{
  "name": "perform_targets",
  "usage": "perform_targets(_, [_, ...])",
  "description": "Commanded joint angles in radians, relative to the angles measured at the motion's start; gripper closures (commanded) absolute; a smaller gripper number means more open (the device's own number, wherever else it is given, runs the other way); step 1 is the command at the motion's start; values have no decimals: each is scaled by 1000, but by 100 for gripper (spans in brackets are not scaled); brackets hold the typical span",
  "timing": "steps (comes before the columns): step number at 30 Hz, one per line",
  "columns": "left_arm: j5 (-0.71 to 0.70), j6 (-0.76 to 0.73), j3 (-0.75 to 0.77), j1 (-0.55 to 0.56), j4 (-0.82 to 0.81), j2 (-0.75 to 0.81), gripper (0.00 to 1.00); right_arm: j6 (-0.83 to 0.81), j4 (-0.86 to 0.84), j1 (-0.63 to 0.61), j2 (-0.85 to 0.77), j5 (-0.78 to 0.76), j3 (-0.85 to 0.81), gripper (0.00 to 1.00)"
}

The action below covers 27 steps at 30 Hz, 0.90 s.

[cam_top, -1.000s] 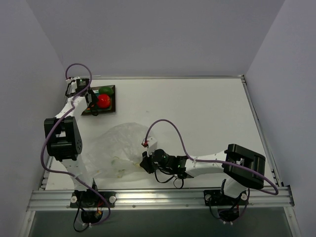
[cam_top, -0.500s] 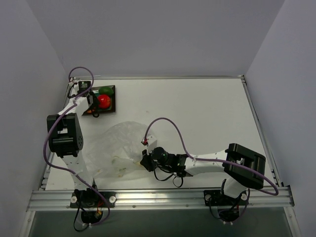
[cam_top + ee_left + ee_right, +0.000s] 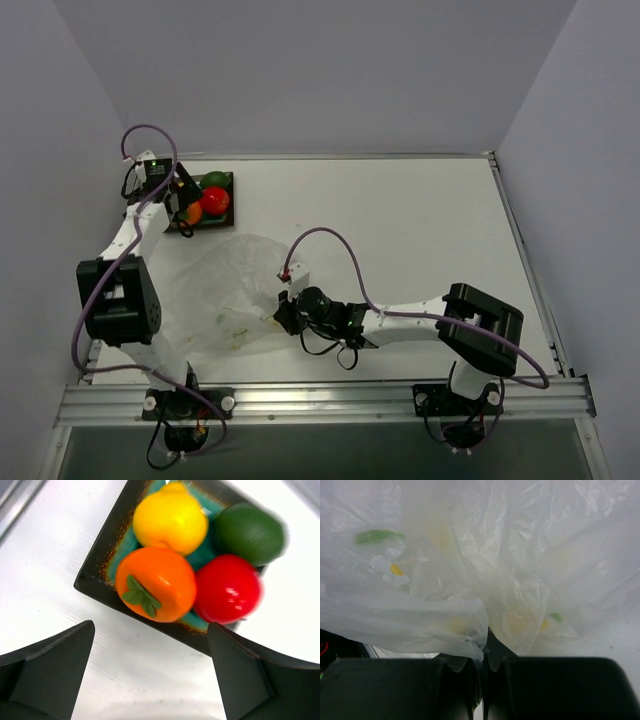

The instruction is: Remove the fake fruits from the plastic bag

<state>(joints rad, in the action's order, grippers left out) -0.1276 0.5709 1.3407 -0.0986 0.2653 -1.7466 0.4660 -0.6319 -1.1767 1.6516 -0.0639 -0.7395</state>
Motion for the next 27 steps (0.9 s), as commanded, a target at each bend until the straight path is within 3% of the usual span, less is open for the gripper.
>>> perform_targets(1, [29, 52, 9, -7, -8, 195, 6, 0, -70, 11, 39, -20, -72, 100])
perform_targets(7, [111, 92, -35, 7, 2, 423, 6, 56, -159, 12, 184, -11, -211, 100])
perform_targets(14, [183, 52, -109, 99, 40, 614, 6, 128, -164, 12, 381, 16, -454, 98])
perform_targets(16, [204, 34, -127, 152, 57, 659, 6, 138, -152, 17, 399, 16, -488, 79])
perform_targets(17, [210, 6, -129, 166, 81, 683, 6, 134, -147, 17, 395, 10, -488, 58])
perform_targets(20, [238, -57, -123, 218, 139, 717, 6, 105, -134, 15, 326, -40, -430, 21])
perform_targets(21, [247, -69, -121, 227, 150, 739, 6, 80, -111, 18, 265, -68, -411, 2])
perform_targets(26, [406, -117, -138, 252, 160, 826, 6, 5, -42, 12, -2, -186, -212, 0])
perform_targets(27, [477, -123, -143, 254, 160, 841, 6, -6, -17, 9, -116, -206, -177, 0])
